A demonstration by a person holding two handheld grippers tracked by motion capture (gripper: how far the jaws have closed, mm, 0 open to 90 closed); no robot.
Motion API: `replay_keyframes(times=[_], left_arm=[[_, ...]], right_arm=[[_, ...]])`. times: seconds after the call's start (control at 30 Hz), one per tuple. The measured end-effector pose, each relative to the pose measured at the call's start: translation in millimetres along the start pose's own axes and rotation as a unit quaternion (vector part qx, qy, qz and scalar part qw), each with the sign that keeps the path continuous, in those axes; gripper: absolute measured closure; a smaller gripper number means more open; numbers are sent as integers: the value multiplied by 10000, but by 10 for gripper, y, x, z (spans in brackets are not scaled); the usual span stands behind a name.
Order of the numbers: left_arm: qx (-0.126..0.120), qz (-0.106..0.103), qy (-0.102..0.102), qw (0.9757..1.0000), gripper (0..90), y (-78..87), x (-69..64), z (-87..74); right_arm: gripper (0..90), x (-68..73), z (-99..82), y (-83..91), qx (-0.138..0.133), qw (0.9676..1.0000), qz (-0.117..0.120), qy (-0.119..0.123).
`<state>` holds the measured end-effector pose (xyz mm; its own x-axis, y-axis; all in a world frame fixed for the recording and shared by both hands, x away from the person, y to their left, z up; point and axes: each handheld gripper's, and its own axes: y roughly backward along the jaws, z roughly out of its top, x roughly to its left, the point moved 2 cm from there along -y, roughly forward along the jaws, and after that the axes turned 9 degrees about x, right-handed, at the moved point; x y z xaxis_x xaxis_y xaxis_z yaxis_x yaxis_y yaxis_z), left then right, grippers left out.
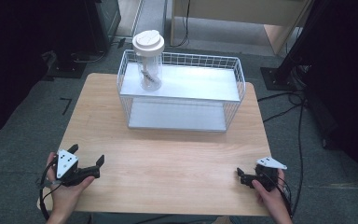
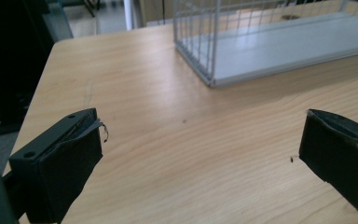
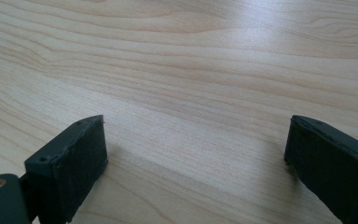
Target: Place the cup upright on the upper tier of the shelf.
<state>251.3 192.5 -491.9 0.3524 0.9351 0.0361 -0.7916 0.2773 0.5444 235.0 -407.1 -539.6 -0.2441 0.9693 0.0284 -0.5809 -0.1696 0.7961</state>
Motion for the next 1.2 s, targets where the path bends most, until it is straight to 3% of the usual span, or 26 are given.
replay_keyframes(times=[0.17, 0.37, 0.57, 0.77, 1.1, 1.2], left_arm=[[304, 40, 72, 9995, 0, 0, 86, -136], [855, 104, -48, 9963, 0, -29, 134, -257], [1118, 80, -108, 9936, 0, -52, 145, -361], [1282, 100, -41, 9917, 0, -71, 169, -381], [1638, 421, -494, 9843, 0, -154, 56, -373], [1705, 392, -484, 9834, 0, -166, 43, -368]], right_arm=[[54, 0, 0, 0, 0, 10000, 0, -3], [54, 0, 0, 0, 2, 10000, 0, 3], [54, 0, 0, 0, 2, 10000, 0, 4], [54, 1, 0, 0, 4, 10000, 3, 1], [53, 0, -1, 0, 2, 10000, 2, 9], [53, 1, -1, 0, 1, 10000, 1, 5]])
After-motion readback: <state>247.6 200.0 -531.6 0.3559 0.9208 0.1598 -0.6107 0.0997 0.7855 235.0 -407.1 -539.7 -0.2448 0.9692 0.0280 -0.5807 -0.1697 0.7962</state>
